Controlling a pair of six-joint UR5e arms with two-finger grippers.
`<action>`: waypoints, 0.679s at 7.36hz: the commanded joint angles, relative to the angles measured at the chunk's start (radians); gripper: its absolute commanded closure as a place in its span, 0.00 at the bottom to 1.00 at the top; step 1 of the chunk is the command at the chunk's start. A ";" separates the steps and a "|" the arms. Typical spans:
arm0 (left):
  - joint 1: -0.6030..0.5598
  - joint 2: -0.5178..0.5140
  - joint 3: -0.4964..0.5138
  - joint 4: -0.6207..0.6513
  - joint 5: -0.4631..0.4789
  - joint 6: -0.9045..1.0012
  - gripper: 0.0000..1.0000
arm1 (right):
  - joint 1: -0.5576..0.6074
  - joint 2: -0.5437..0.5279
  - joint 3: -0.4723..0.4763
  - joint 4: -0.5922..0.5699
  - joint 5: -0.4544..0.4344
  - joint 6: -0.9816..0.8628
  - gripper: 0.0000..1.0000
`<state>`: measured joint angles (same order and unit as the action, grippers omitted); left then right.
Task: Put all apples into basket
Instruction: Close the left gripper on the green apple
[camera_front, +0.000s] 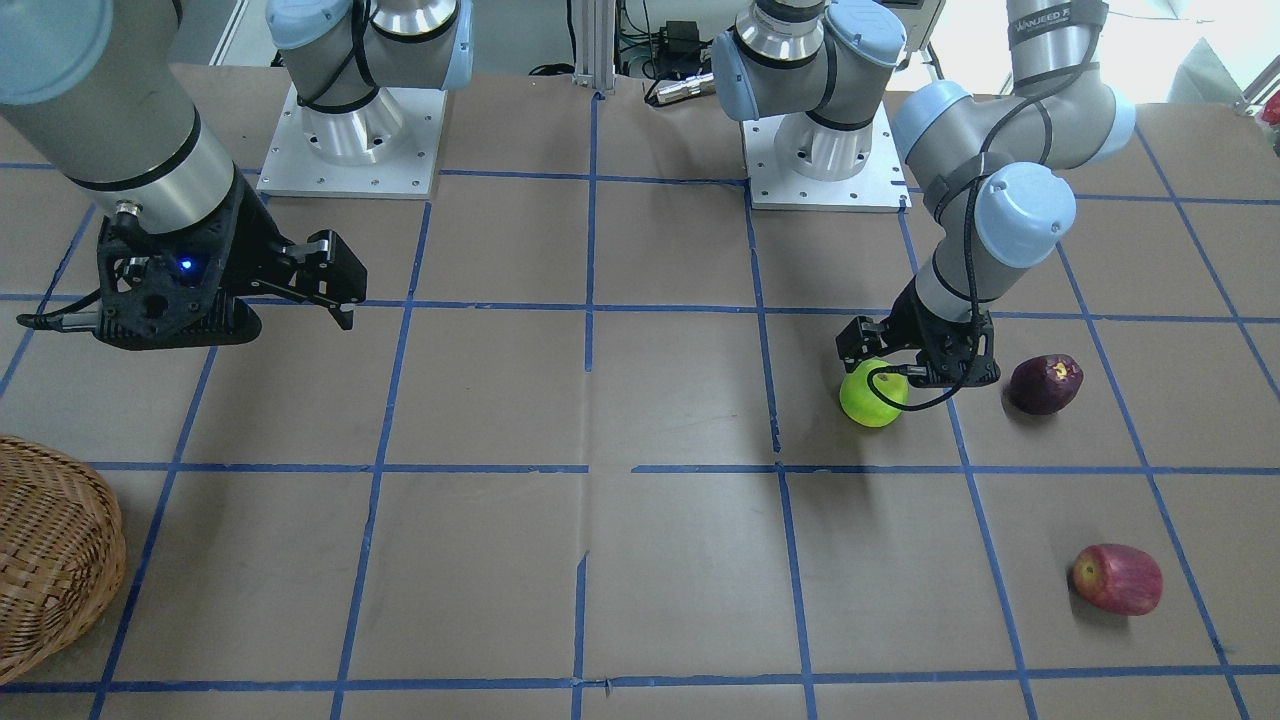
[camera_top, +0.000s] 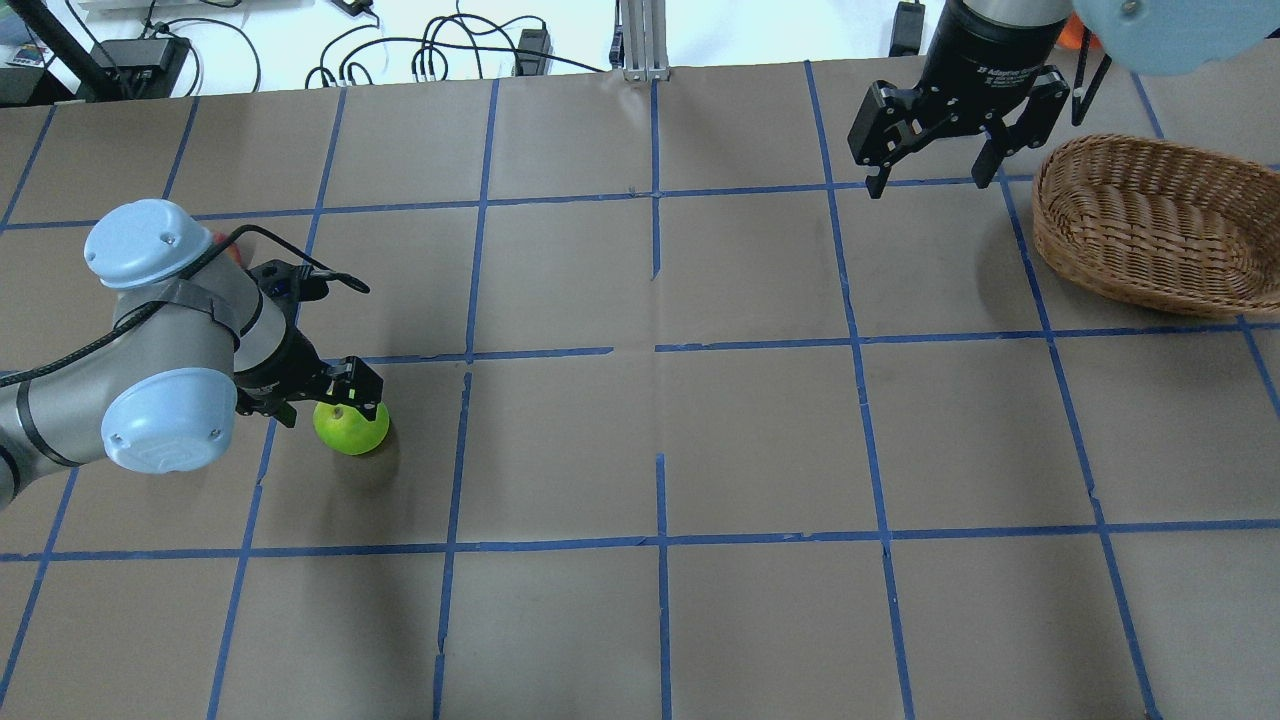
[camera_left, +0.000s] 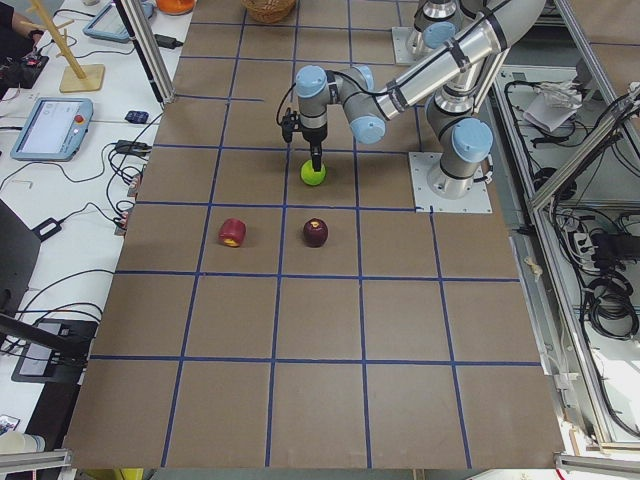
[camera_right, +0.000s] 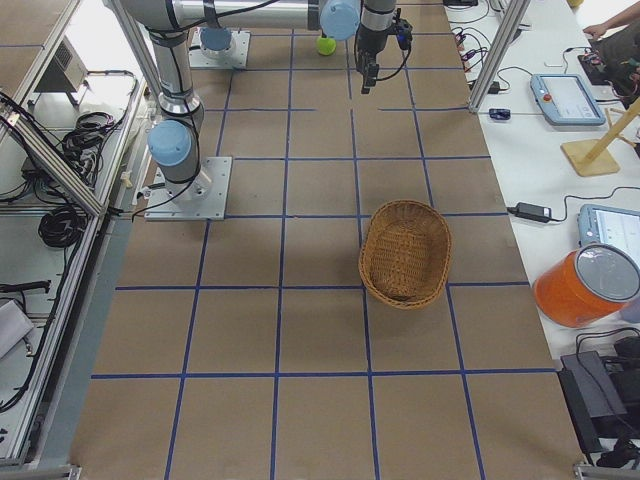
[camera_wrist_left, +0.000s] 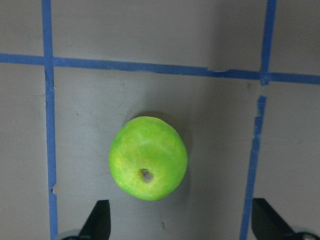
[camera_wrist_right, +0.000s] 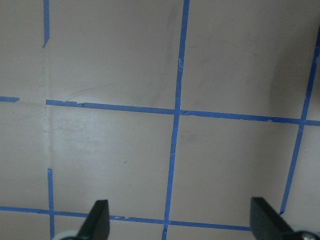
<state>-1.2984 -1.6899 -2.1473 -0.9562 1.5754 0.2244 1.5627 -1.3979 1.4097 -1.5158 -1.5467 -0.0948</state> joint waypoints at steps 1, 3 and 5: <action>0.004 -0.077 -0.006 0.121 0.003 0.012 0.00 | -0.006 0.002 0.002 0.002 -0.003 0.000 0.00; 0.004 -0.120 -0.006 0.131 0.003 0.010 0.00 | -0.006 0.007 0.002 0.002 0.000 0.001 0.00; 0.001 -0.122 -0.002 0.129 0.009 0.004 0.28 | -0.007 0.007 0.002 0.002 -0.004 0.000 0.00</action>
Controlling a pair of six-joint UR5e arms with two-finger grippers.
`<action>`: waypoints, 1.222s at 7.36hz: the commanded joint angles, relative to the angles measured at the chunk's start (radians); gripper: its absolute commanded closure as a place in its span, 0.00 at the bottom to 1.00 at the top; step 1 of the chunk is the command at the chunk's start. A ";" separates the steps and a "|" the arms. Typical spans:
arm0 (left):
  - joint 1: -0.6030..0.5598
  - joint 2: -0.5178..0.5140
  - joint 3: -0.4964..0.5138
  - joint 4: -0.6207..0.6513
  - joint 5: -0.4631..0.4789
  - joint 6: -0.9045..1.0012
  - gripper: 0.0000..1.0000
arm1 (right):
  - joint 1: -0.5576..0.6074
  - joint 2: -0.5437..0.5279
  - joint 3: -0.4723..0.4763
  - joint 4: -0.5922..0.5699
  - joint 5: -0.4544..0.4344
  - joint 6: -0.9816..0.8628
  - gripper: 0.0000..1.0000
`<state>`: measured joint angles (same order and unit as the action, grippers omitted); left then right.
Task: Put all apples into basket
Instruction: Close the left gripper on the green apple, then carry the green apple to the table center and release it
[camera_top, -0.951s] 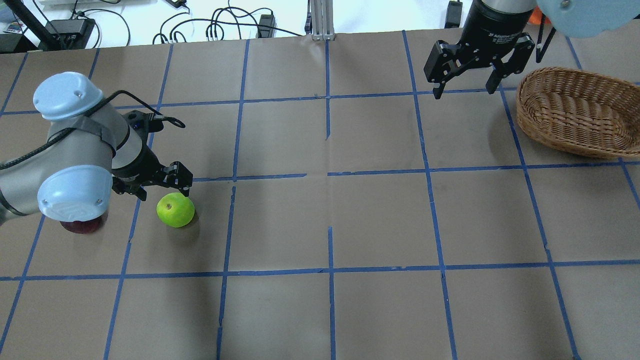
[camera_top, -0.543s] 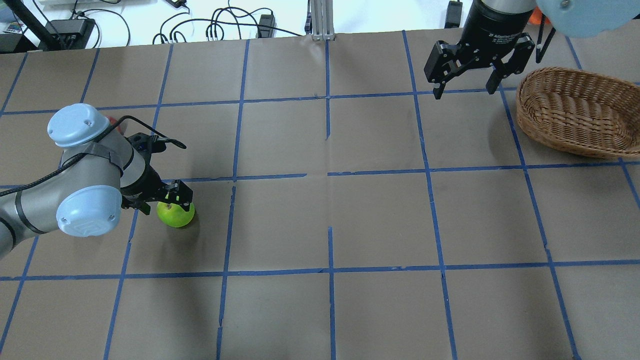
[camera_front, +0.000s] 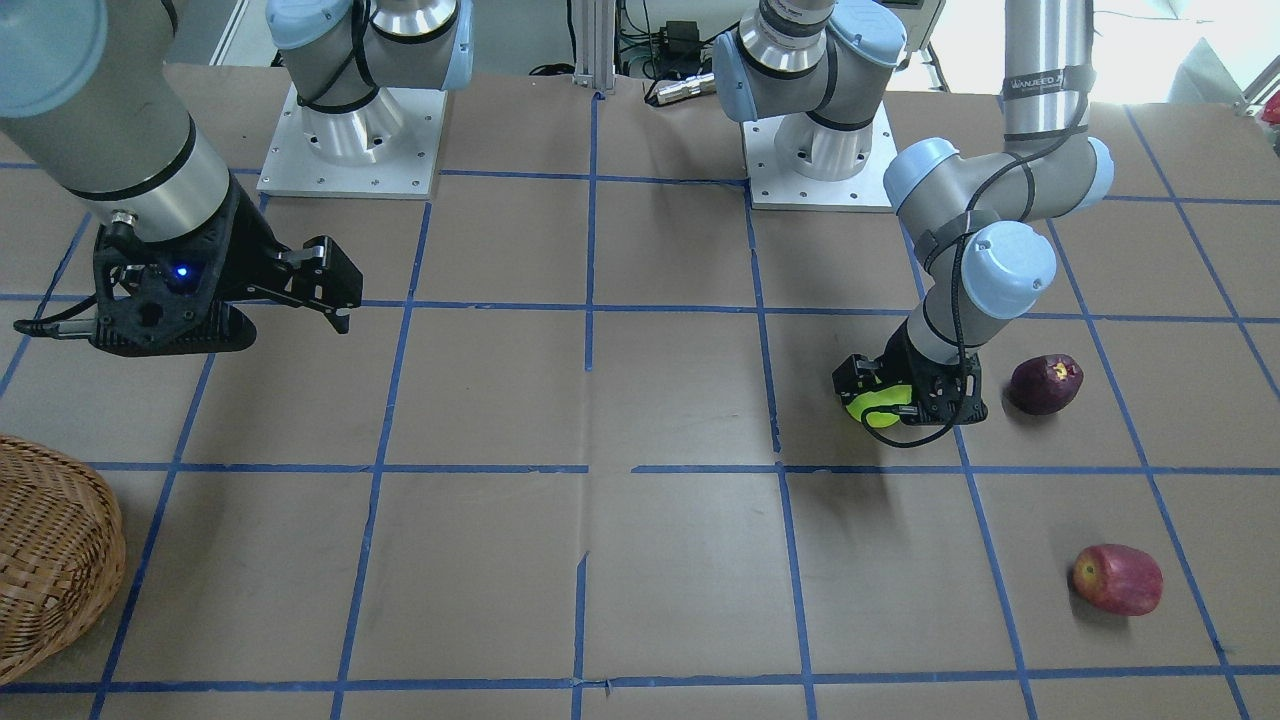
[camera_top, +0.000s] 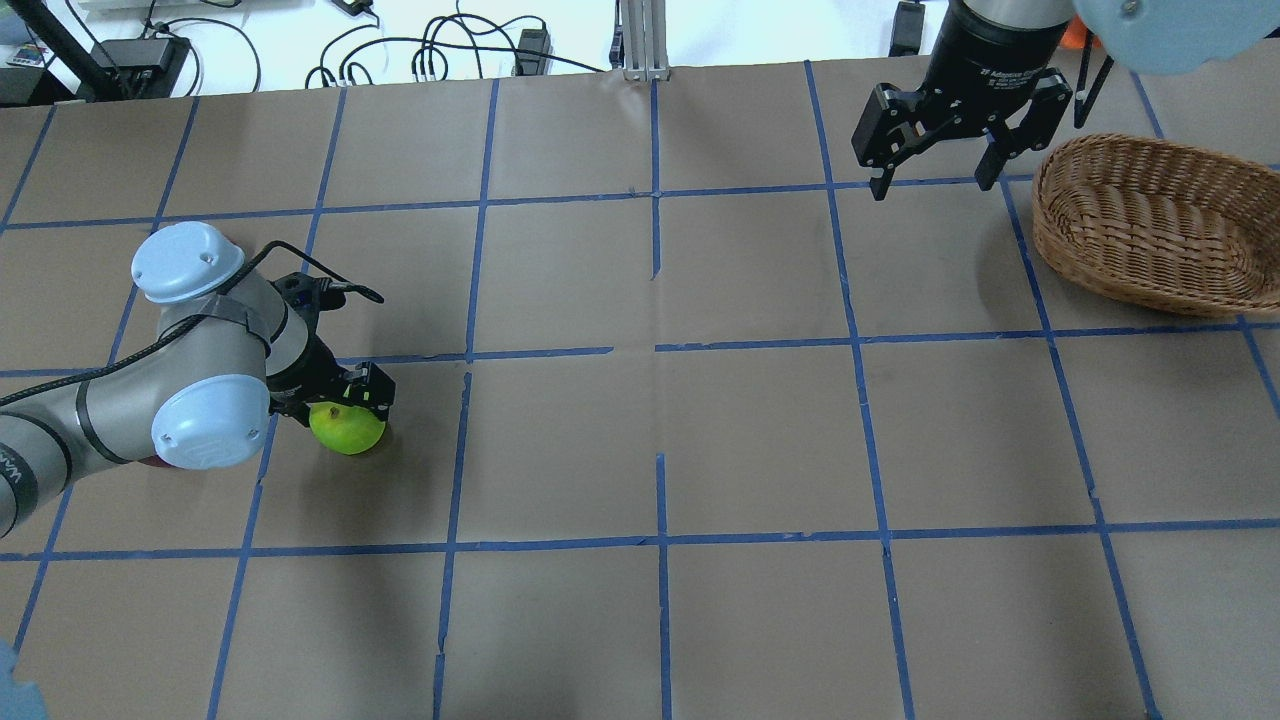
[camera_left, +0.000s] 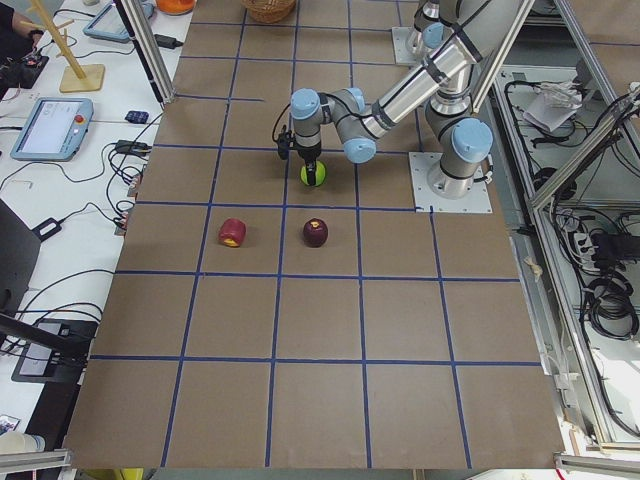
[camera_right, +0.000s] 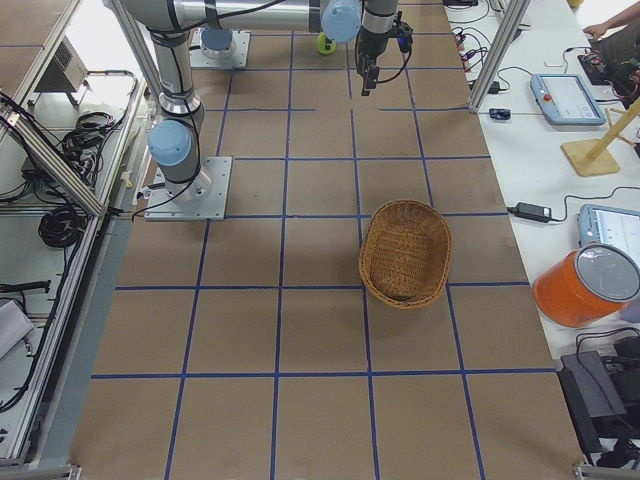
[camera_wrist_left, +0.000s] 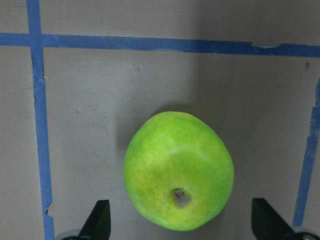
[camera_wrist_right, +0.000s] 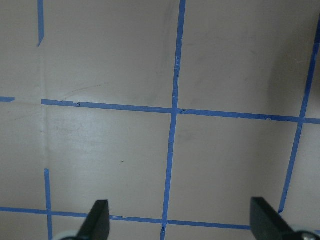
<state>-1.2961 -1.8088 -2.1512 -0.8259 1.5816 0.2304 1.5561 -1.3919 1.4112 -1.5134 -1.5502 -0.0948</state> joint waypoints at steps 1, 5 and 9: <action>0.000 0.024 0.011 -0.025 -0.003 -0.029 0.56 | -0.001 0.001 0.000 0.001 -0.001 0.000 0.00; -0.249 -0.036 0.331 -0.304 -0.099 -0.604 0.72 | -0.002 0.001 0.000 -0.002 0.002 0.001 0.00; -0.535 -0.211 0.413 -0.156 -0.209 -0.919 0.71 | -0.002 0.002 0.002 0.002 -0.004 0.012 0.00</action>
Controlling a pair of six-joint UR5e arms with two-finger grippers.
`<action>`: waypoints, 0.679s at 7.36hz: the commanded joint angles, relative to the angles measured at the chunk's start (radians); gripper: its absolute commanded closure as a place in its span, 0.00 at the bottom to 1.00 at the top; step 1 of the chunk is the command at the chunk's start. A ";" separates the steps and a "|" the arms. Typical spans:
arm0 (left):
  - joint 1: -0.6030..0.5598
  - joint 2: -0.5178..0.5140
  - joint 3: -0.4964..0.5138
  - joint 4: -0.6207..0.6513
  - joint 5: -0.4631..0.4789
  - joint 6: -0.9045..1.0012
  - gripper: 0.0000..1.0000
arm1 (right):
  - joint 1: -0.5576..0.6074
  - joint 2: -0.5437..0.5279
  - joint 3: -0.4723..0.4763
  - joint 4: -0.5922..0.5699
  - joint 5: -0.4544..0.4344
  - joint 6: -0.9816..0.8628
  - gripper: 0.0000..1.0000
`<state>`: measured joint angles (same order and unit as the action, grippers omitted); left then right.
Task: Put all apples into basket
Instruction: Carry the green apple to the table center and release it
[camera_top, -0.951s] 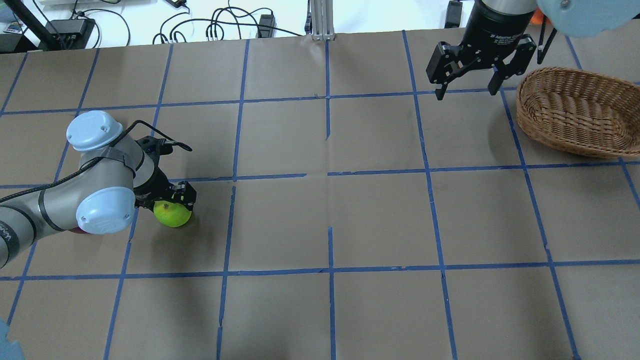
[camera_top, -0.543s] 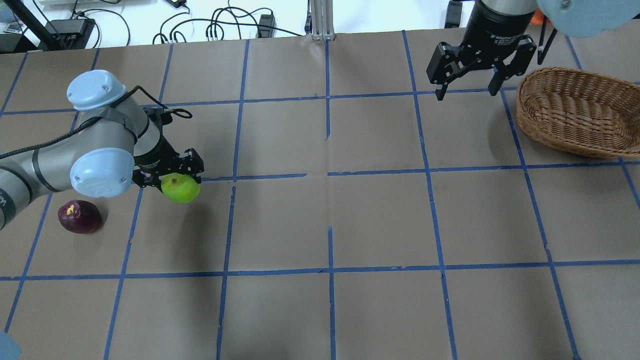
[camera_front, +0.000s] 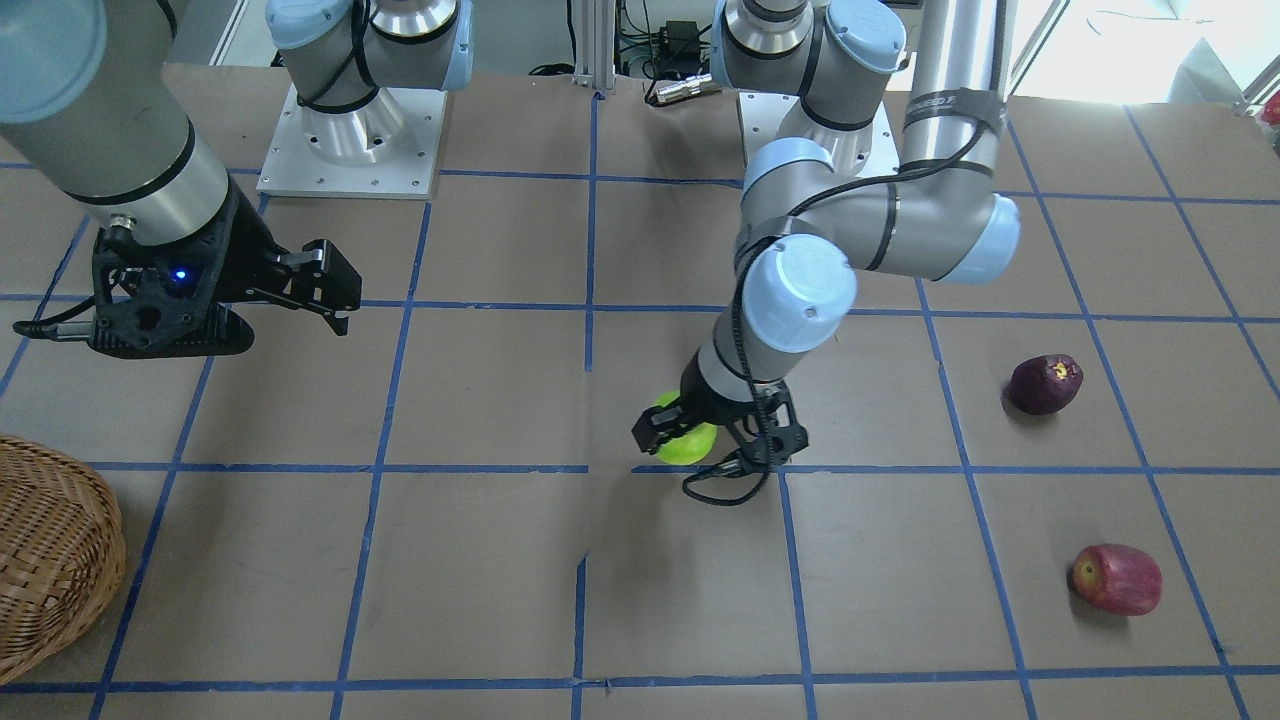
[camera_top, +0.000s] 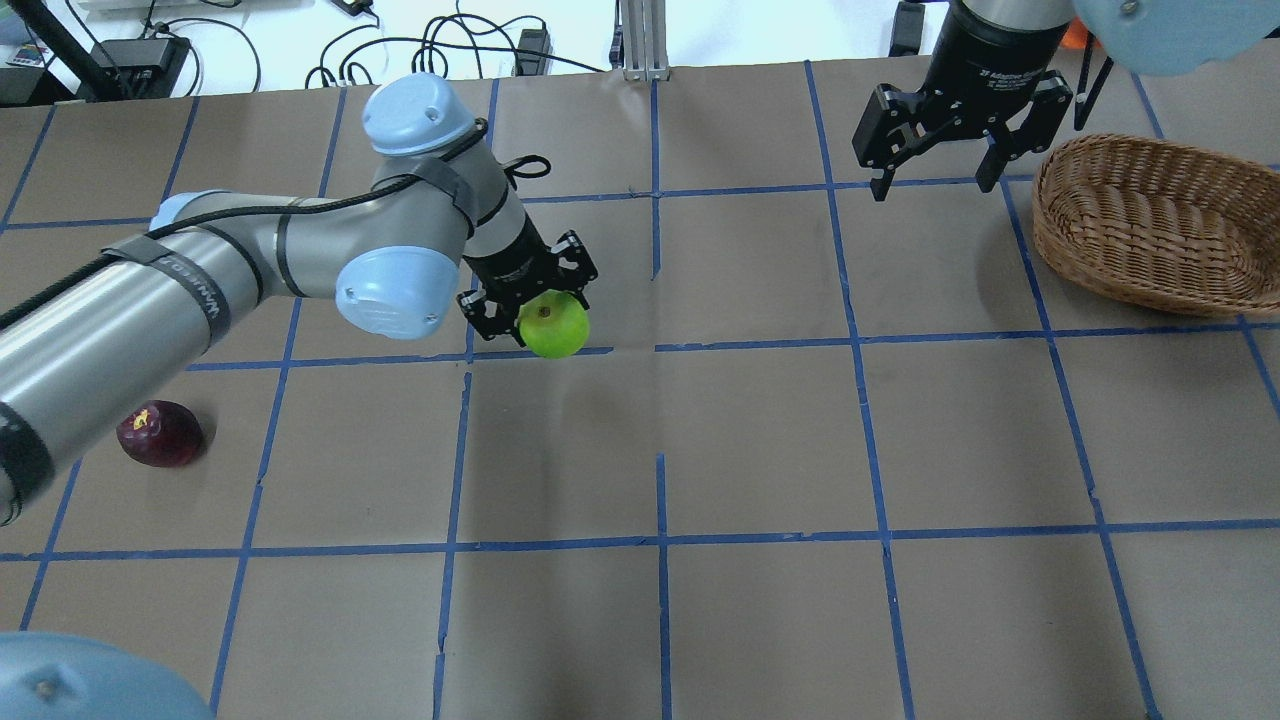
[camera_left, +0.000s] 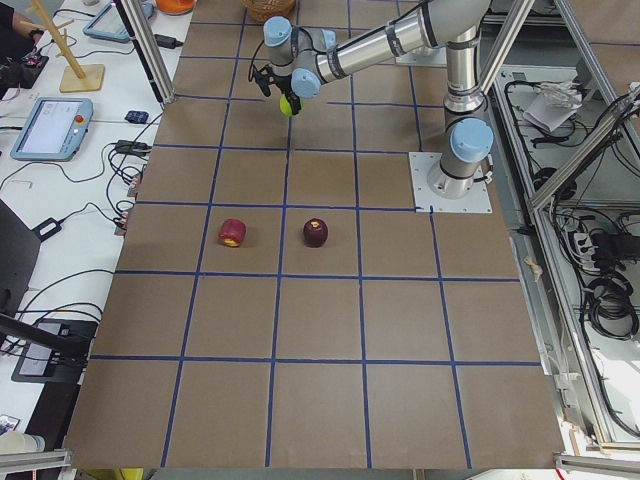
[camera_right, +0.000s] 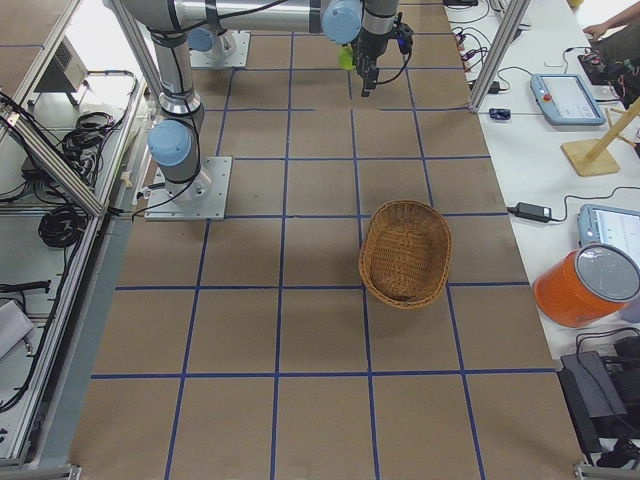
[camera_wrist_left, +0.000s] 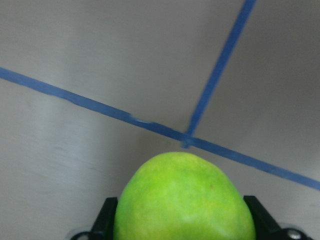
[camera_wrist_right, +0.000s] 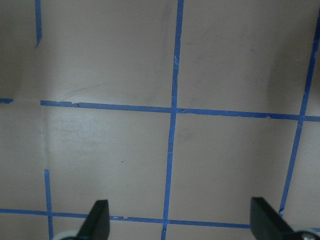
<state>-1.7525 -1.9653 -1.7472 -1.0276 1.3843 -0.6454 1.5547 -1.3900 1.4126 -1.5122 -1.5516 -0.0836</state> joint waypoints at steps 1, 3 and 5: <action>-0.103 -0.090 0.015 0.073 -0.011 -0.048 0.71 | 0.001 0.002 0.000 -0.002 -0.002 0.001 0.00; -0.104 -0.109 0.043 0.075 -0.057 -0.109 0.63 | -0.001 0.006 0.000 -0.002 -0.001 0.002 0.00; -0.104 -0.129 0.049 0.076 -0.051 -0.112 0.00 | 0.001 0.006 0.000 -0.003 0.004 0.004 0.00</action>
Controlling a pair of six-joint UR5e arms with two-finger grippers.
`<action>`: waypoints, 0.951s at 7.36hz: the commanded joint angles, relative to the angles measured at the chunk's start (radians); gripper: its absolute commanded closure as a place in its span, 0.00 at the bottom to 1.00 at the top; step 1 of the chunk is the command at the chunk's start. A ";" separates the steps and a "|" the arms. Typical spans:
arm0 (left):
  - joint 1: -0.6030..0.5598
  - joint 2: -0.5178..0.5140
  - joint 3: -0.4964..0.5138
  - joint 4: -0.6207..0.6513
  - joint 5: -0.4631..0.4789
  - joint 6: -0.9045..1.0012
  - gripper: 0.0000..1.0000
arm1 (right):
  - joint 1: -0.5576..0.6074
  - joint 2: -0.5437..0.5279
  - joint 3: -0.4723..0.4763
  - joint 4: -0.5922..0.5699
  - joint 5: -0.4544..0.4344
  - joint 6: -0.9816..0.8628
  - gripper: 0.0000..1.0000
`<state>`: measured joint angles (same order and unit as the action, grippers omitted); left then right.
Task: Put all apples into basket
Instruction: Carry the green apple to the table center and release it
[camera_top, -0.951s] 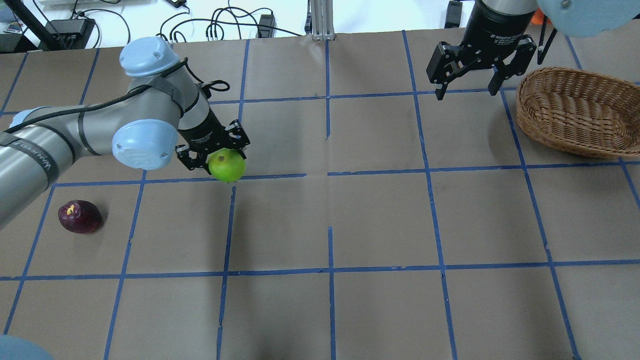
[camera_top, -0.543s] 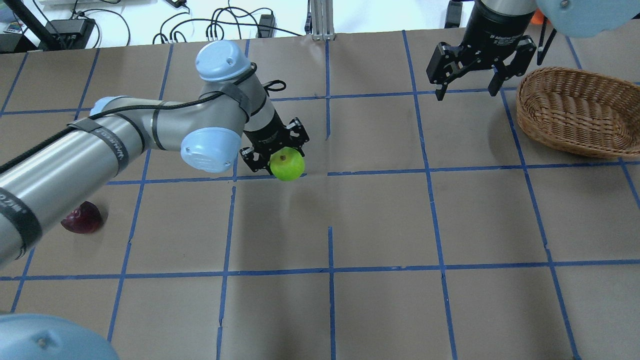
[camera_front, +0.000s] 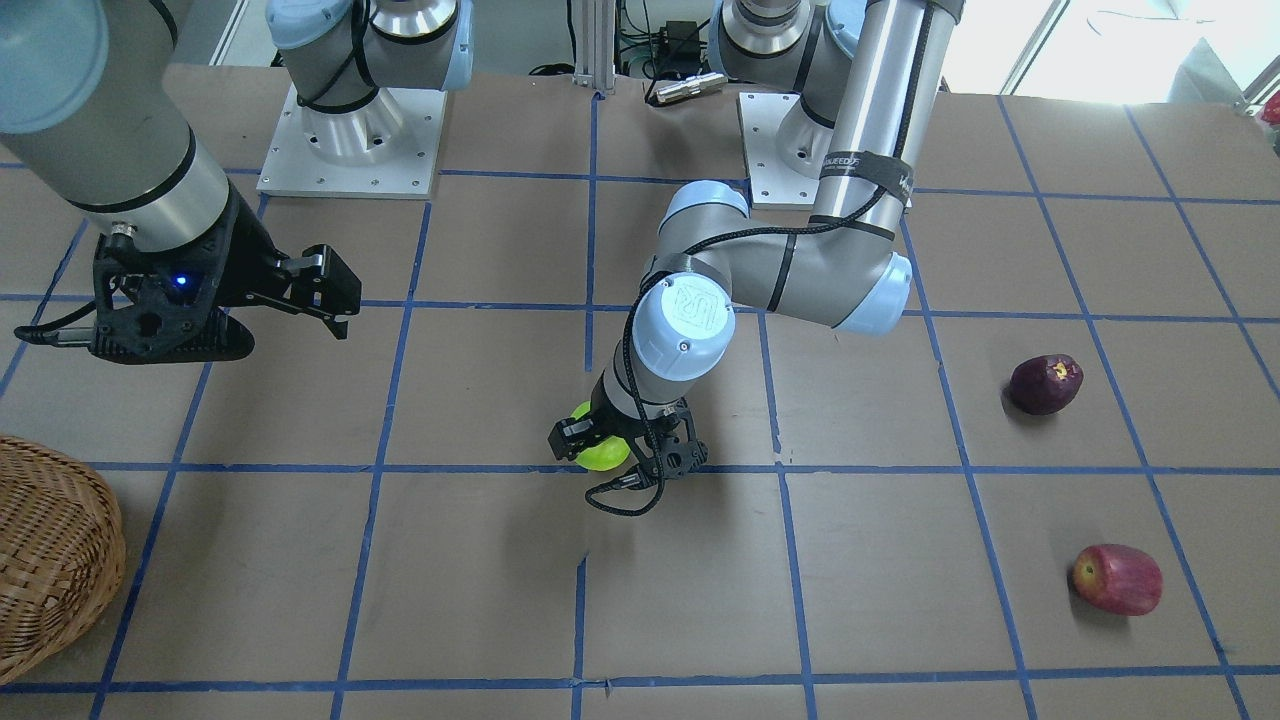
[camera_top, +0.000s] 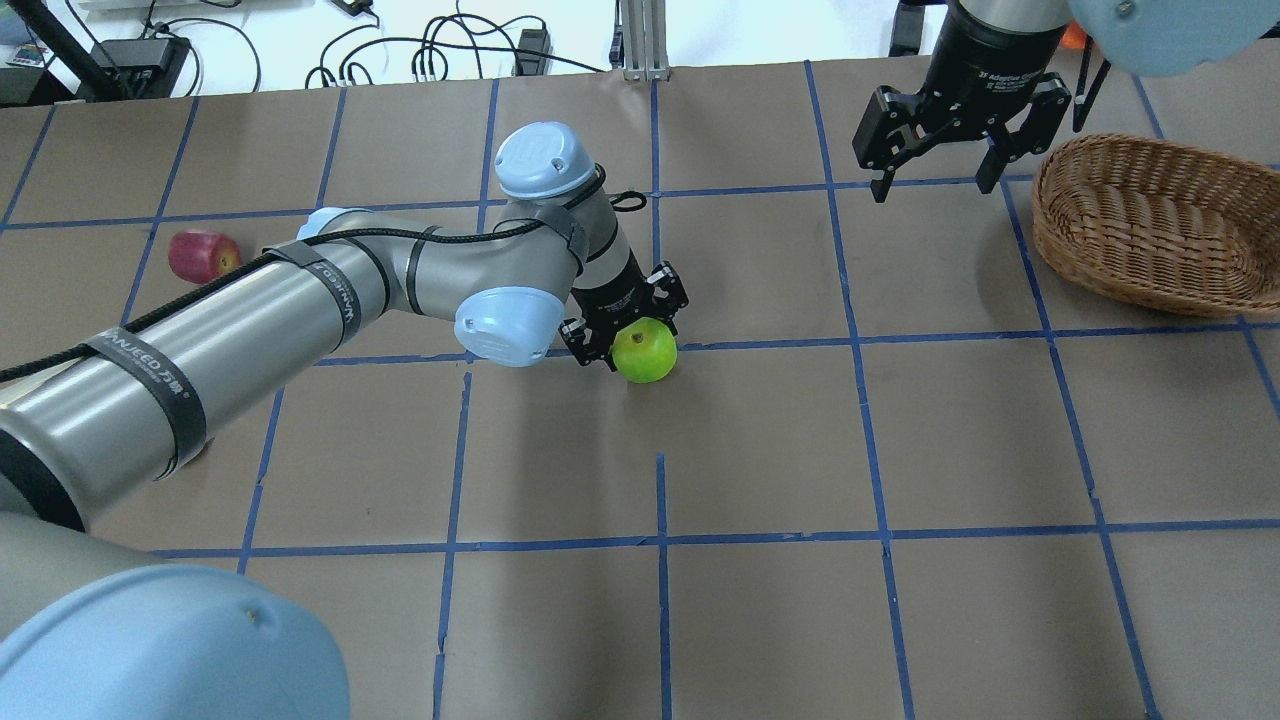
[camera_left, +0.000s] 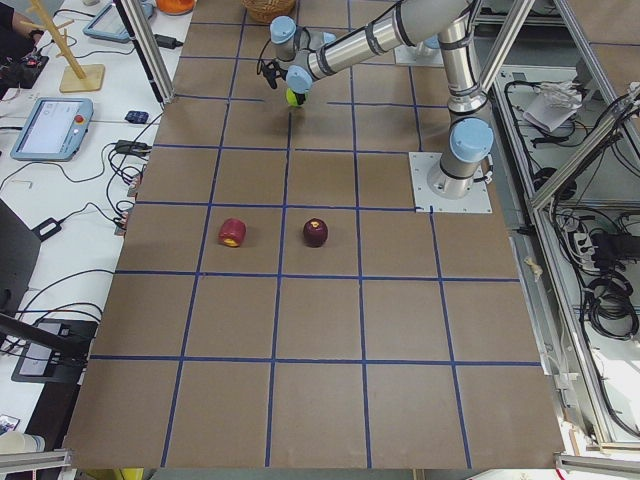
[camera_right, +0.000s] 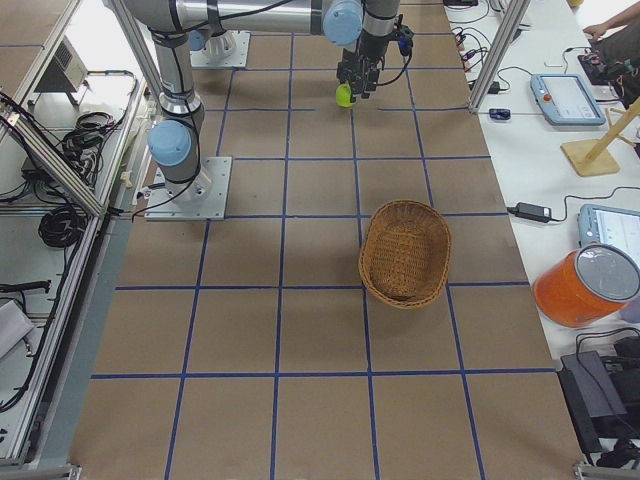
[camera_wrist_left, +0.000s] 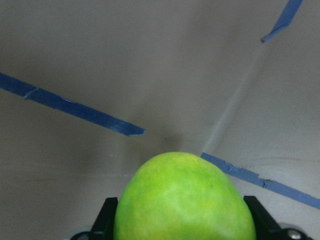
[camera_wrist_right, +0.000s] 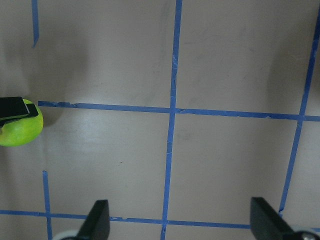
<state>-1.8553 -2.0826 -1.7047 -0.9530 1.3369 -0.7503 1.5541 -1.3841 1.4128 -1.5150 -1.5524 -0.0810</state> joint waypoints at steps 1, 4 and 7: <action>0.008 0.022 0.014 -0.001 -0.002 0.005 0.00 | 0.001 0.010 0.000 0.002 0.008 0.001 0.00; 0.135 0.122 0.013 -0.073 -0.001 0.084 0.00 | 0.021 0.013 0.002 0.002 0.012 0.015 0.00; 0.329 0.306 -0.025 -0.429 0.219 0.607 0.00 | 0.280 0.139 0.144 -0.308 0.095 0.284 0.00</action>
<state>-1.5987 -1.8575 -1.7093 -1.2313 1.4389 -0.3926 1.7248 -1.3099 1.4983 -1.6697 -1.4599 0.0963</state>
